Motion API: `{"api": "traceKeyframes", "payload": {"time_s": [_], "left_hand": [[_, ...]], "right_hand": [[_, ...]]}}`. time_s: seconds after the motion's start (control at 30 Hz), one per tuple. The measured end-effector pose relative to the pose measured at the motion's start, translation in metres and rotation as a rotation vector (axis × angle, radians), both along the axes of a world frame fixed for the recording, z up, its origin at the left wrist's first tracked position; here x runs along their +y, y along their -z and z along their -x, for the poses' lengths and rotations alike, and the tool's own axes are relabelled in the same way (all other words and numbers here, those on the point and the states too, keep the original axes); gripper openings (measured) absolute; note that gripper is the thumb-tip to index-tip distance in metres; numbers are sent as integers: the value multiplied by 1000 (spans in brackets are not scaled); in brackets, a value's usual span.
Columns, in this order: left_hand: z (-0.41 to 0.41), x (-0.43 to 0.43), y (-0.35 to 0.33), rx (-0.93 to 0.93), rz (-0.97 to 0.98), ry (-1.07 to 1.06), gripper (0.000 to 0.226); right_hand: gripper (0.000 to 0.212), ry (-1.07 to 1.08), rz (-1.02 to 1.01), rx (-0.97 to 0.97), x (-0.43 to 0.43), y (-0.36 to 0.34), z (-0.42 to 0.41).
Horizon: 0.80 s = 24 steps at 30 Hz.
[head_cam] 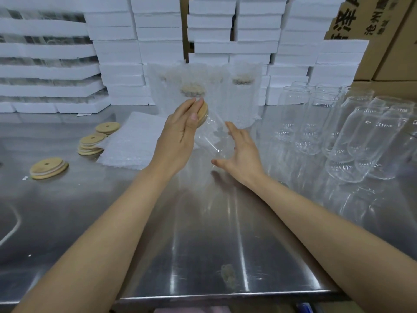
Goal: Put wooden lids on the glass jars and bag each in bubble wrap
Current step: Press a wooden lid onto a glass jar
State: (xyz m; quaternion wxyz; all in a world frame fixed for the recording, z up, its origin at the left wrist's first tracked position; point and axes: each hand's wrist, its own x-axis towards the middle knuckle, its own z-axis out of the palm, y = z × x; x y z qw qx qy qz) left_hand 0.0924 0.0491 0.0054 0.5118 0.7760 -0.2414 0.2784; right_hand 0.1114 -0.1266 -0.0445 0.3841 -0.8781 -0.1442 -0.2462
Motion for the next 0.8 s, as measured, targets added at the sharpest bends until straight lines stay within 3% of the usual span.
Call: {"api": "traceKeyframes", "payload": {"time_s": [0.2,0.33,0.5,0.67,0.8], "left_hand": [[-2,-5,0,-13,-82,-12,46],[-3,0,1,-32,-136,-78,50],[-10,24,16,121,19,-555,46],[-20,57,31,352,-437,-867,36],[-24,60,30,368,-562,-900,27]], "right_hand": [[101,56,32,17,0,-3,4],[100,-10,-110,133,4,-7,6],[94,-44,-283,286,1,-6,4],[95,9,-269,319,-12,-7,1],[95,7,-246,324,-12,-7,2]]}}
